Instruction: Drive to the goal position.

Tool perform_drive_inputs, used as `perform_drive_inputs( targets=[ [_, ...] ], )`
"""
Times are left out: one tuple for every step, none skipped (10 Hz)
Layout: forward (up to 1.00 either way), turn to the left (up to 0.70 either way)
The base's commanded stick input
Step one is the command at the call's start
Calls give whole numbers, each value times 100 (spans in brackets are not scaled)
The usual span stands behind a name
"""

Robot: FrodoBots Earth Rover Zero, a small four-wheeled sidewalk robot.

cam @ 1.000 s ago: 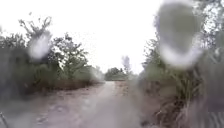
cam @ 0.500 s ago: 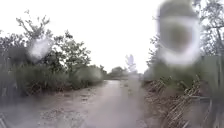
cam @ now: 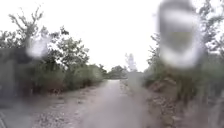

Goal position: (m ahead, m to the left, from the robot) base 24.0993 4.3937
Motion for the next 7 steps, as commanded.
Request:
perform_drive_inputs(
  targets=[
    [70,0],
    [70,0],
    [70,0],
    [70,0],
    [70,0],
    [70,0],
    [70,0]
  ],
)
